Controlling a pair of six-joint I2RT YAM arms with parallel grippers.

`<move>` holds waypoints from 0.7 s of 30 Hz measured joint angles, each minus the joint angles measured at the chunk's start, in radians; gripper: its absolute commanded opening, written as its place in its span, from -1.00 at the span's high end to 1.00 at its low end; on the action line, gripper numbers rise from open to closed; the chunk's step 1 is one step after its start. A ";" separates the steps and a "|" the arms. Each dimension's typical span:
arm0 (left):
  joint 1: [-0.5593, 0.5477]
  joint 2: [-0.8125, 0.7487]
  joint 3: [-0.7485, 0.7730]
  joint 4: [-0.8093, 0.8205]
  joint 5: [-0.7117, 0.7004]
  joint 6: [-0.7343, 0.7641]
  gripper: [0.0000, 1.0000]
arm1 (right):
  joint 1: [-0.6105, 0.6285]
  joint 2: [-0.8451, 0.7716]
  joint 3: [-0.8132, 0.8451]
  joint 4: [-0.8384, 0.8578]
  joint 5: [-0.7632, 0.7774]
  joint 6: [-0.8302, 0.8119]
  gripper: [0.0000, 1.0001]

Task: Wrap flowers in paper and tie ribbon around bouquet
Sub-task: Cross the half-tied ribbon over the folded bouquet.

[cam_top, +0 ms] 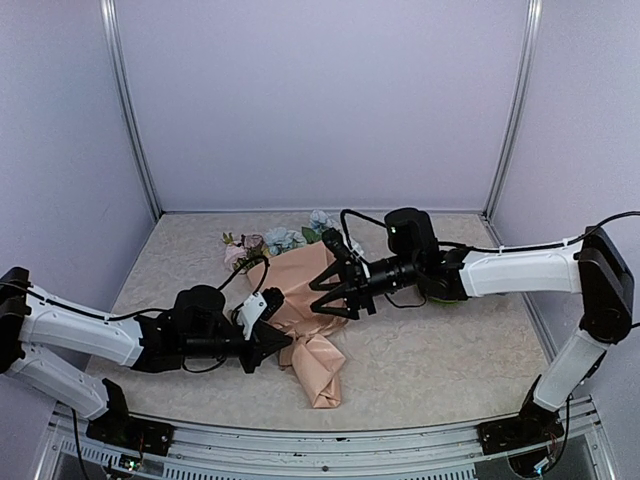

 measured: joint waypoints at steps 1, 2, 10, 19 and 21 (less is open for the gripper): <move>0.003 0.000 0.000 0.000 0.004 -0.001 1.00 | 0.006 0.011 -0.013 0.003 -0.017 -0.025 -0.22; 0.006 0.000 0.000 0.000 0.007 -0.001 1.00 | 0.017 0.025 -0.019 0.004 -0.026 -0.051 -0.22; 0.018 -0.004 0.000 -0.001 0.022 -0.001 1.00 | 0.100 0.163 0.026 -0.016 0.000 -0.253 0.07; 0.029 -0.006 0.000 -0.002 0.029 -0.001 1.00 | 0.104 0.253 0.135 -0.096 0.015 -0.338 0.43; 0.032 -0.006 0.000 -0.002 0.032 0.000 1.00 | 0.104 0.259 0.135 -0.111 0.017 -0.344 0.59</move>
